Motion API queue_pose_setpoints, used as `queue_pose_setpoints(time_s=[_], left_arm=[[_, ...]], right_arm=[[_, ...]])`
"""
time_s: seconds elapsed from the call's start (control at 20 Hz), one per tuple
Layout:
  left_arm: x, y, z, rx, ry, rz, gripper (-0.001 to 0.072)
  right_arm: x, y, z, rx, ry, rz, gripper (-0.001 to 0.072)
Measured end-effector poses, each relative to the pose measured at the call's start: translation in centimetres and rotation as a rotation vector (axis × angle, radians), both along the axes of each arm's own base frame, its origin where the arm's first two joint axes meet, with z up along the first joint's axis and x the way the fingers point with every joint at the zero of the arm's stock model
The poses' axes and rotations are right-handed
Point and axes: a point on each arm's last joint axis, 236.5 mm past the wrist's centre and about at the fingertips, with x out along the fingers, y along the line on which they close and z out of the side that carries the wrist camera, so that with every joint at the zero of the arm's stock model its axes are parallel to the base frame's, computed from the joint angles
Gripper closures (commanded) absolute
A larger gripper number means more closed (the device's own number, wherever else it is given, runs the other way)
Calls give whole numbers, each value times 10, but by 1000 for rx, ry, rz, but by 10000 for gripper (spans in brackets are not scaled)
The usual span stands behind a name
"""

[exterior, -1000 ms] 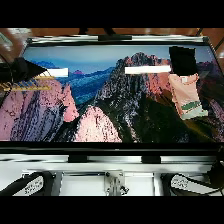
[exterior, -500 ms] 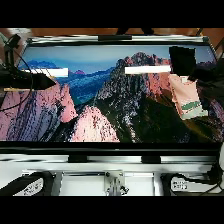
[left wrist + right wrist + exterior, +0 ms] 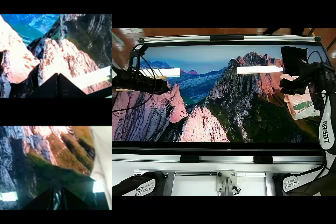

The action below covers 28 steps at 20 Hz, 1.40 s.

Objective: Fold the shirts.

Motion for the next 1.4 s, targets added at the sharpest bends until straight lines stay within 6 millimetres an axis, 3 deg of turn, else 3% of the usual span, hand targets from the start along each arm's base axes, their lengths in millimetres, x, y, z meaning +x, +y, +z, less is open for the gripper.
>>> queue_pose_setpoints(time_s=[0.05,0.15,0.3,0.35,0.4,0.45,0.5,0.55,0.7,0.95,1.4], left_arm=[[0,0,-1,2,3,0,667],[1,1,-2,6,0,3,668],[5,3,-10,81,-9,-14,669],[6,5,-19,131,2,-22,669],[5,5,-29,183,26,-32,666],[2,4,-41,231,58,-41,603],[-1,2,-53,274,95,-45,437],[-5,0,-63,308,131,-46,197],[-19,-1,-84,368,234,-12,180],[-32,2,-95,406,311,23,178],[-36,5,-97,422,334,37,179]], right_arm=[[3,1,-3,5,-3,-8,483],[3,2,-6,4,1,-9,179],[-7,29,0,-4,23,97,167],[-14,40,2,-15,42,141,67],[-22,56,3,-15,70,191,28],[-32,76,5,-14,95,244,28],[-39,93,7,-14,112,288,28],[-47,110,9,-16,129,326,28],[-63,142,15,-12,171,334,29],[-85,167,19,41,252,295,30],[-94,174,21,65,285,280,30]])
